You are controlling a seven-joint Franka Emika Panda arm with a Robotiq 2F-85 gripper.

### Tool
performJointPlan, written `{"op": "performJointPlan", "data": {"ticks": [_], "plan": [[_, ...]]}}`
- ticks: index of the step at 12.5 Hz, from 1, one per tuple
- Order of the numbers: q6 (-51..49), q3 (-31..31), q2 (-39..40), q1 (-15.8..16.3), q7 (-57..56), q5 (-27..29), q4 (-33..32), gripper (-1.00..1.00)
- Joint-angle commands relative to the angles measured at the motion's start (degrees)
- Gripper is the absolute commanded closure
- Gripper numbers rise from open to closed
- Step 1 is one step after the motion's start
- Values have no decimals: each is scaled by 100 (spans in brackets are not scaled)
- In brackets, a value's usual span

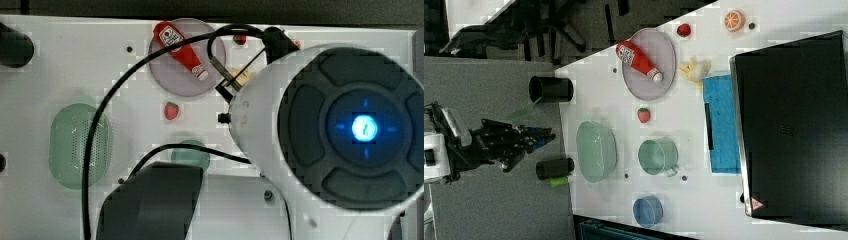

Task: Flap open oven.

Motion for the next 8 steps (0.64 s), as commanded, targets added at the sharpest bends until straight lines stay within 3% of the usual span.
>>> {"op": "performJointPlan", "data": {"ticks": [1,8], "plan": [[-227,81,301,26,1107,29,-76,65],[-43,154,397,27,1103,27,-79,65]]}}
